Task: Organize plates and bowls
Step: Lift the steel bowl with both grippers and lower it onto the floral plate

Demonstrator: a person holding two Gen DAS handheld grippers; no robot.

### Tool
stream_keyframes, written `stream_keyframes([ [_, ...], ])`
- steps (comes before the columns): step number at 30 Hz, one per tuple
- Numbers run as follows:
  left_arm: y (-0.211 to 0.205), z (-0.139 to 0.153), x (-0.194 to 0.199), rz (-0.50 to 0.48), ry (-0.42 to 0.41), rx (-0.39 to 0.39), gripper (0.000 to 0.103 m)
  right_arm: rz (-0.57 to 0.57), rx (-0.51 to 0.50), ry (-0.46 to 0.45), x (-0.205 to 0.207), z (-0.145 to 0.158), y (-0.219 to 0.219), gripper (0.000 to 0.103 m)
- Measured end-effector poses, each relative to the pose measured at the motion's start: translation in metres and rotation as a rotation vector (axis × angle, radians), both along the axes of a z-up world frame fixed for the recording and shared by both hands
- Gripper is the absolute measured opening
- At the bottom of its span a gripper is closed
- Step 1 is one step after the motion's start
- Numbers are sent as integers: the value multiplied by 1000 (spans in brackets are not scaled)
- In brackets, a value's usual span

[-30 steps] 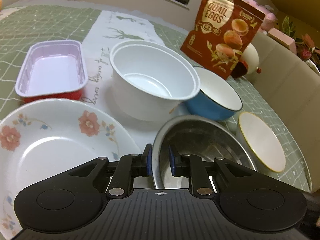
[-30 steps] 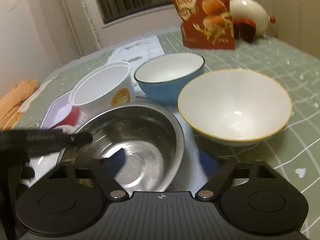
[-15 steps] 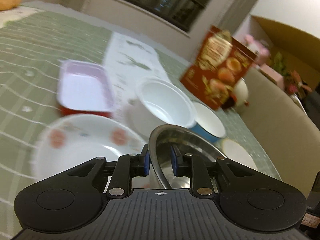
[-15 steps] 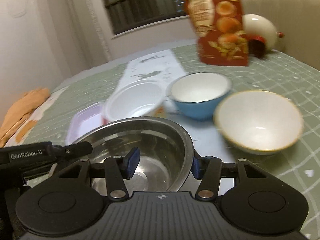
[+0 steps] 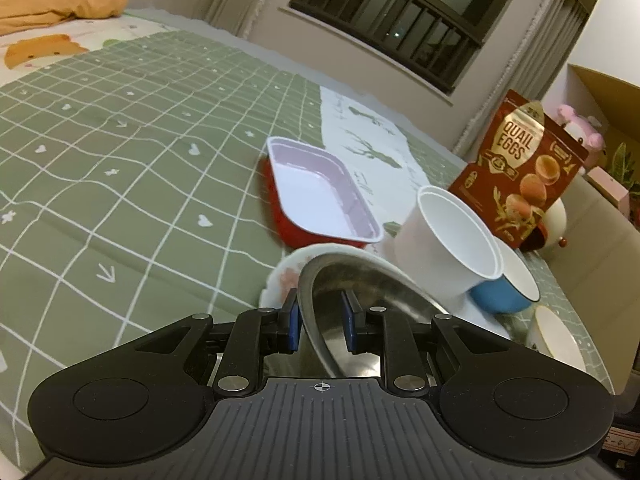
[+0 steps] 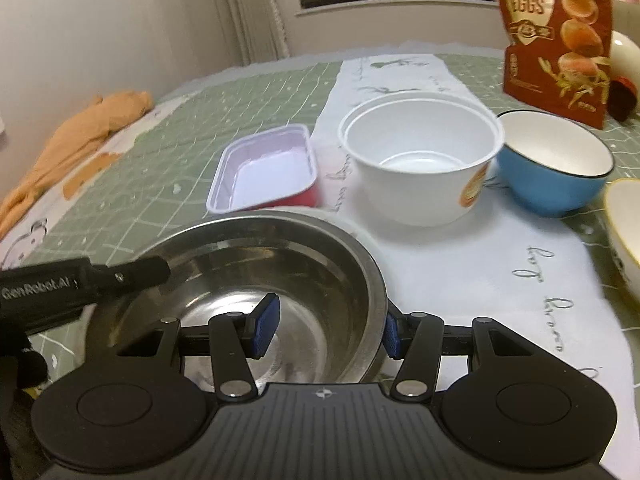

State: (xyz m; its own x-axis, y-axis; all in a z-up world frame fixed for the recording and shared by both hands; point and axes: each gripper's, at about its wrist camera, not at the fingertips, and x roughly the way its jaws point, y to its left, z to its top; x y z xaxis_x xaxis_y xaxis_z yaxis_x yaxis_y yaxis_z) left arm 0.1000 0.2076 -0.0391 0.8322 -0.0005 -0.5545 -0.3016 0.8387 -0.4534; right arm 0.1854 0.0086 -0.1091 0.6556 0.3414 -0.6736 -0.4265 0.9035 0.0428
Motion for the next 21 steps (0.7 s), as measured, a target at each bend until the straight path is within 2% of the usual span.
stream_keyframes([
  [11, 12, -2, -6, 36, -23, 21, 22, -11, -48, -55, -5, -8, 8, 54],
  [13, 16, -3, -6, 60, -18, 21, 22, -22, -41, -90, -8, -4, 5, 59],
  [15, 20, -6, -5, 67, -13, 5, 24, -34, -24, -142, -12, 1, 3, 77],
  [16, 22, -7, -4, 68, -18, -14, 24, -35, -16, -160, -15, 3, 2, 81],
  [18, 25, -9, -4, 74, -24, -39, 25, -25, -11, -178, -17, 6, 0, 83],
  [21, 25, -9, -3, 78, -16, -33, 30, -28, -29, -139, -8, 3, -3, 83],
])
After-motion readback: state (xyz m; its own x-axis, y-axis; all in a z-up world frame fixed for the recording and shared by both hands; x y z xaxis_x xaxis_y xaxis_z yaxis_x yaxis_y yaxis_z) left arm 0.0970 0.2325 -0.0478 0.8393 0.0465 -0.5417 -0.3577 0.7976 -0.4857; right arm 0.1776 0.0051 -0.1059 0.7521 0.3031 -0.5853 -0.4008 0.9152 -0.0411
